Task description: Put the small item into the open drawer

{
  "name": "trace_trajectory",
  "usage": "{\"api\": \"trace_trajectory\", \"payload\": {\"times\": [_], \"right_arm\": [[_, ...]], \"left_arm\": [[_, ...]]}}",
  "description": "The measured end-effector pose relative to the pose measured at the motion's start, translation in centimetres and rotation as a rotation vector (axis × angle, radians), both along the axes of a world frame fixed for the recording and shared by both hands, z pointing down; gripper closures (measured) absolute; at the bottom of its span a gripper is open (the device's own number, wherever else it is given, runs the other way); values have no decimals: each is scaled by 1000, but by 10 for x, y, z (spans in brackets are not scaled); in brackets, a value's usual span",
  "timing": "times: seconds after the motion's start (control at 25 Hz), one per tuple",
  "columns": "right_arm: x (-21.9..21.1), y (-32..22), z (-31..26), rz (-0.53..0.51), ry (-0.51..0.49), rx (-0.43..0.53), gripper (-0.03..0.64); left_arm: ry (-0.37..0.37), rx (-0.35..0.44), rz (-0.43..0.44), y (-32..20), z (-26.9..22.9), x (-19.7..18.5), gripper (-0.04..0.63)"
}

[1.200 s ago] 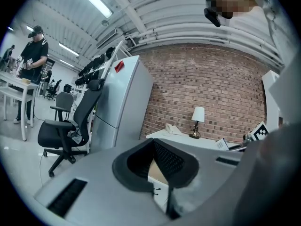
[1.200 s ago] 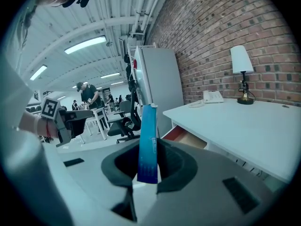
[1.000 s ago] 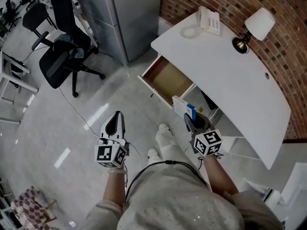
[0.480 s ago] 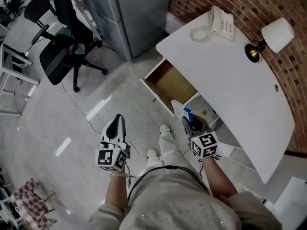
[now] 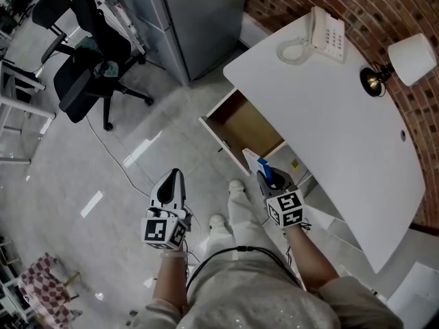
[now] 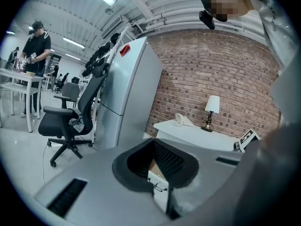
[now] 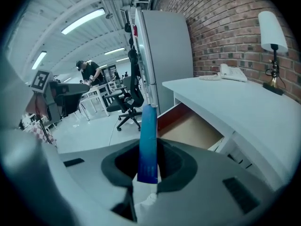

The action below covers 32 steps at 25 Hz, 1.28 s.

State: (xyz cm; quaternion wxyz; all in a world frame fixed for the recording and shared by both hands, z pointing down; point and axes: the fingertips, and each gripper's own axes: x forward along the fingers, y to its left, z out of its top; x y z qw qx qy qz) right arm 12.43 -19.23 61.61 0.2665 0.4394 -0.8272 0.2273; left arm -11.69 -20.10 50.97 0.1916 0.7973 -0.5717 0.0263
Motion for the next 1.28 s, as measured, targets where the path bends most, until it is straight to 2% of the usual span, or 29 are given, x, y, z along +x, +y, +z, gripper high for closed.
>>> {"api": "trace_trajectory", "payload": {"times": [0.48, 0.76, 1.28], "right_arm": [[-6, -12, 51, -80, 68, -85, 540], [-17, -20, 79, -156, 201, -139, 538], [-12, -36, 117, -161, 259, -198, 534]], "left_arm": [[6, -53, 11, -15, 33, 20, 589], [7, -76, 2, -23, 46, 18, 589], [14, -123, 1, -34, 71, 20, 589]]}}
